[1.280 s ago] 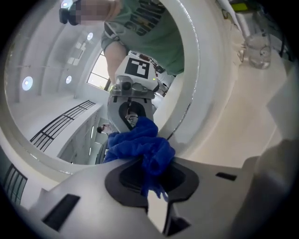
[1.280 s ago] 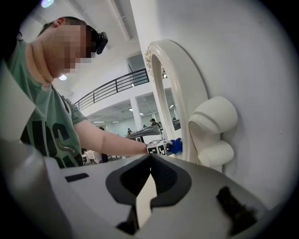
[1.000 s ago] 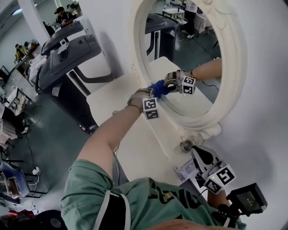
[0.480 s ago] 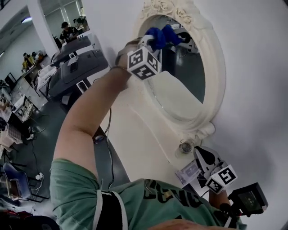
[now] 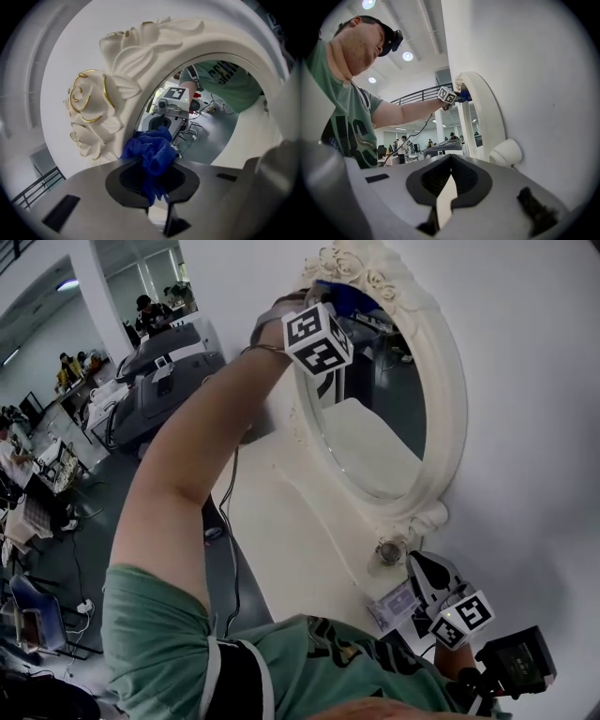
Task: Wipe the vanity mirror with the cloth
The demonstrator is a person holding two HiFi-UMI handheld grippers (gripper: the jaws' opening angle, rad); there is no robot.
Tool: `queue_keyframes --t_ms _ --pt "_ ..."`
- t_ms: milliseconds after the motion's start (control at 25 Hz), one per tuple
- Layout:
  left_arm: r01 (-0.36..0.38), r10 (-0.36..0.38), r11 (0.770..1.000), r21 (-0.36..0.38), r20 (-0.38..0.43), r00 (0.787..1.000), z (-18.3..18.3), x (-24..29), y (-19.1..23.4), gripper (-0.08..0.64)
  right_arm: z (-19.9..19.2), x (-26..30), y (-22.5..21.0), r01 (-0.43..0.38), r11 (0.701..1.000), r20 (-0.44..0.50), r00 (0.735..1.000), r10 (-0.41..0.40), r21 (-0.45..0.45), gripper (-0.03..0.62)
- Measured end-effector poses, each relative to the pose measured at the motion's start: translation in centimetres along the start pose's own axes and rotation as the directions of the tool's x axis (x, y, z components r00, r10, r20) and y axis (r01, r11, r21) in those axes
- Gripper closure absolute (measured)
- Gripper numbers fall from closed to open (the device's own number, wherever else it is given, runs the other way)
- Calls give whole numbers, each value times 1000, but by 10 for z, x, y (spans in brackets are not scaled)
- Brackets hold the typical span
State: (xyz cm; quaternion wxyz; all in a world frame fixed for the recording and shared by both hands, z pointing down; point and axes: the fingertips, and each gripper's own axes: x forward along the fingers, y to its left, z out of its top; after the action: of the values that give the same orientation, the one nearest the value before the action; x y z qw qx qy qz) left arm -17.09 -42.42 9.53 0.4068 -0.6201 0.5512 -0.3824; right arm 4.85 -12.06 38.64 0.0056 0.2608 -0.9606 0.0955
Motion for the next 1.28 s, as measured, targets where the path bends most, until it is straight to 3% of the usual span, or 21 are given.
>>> queue_keyframes --t_ms 160,320,680,1040,1160,1280 --pt "-10 9 999 40 11 1000 1 -5 -7 492 0 5 9 -17 1000 -7 1000 17 11 580" --pt "24 -24 996 87 -1 1000 -15 -9 -43 492 5 12 14 -34 999 0 999 34 26 580" --pt "210 -209 977 40 -41 977 -74 -17 -217 492 -10 14 21 -28 998 -83 996 32 54 580" --pt "420 -410 906 52 -144 901 -141 -27 -395 492 -29 19 19 4 997 -158 987 9 83 580" --pt "499 -479 862 90 -176 860 -147 -37 -447 492 -34 13 17 11 996 -168 986 5 92 580" --pt "499 -478 863 84 -187 858 -154 -37 -461 502 -33 15 13 20 994 -169 986 -2 104 580"
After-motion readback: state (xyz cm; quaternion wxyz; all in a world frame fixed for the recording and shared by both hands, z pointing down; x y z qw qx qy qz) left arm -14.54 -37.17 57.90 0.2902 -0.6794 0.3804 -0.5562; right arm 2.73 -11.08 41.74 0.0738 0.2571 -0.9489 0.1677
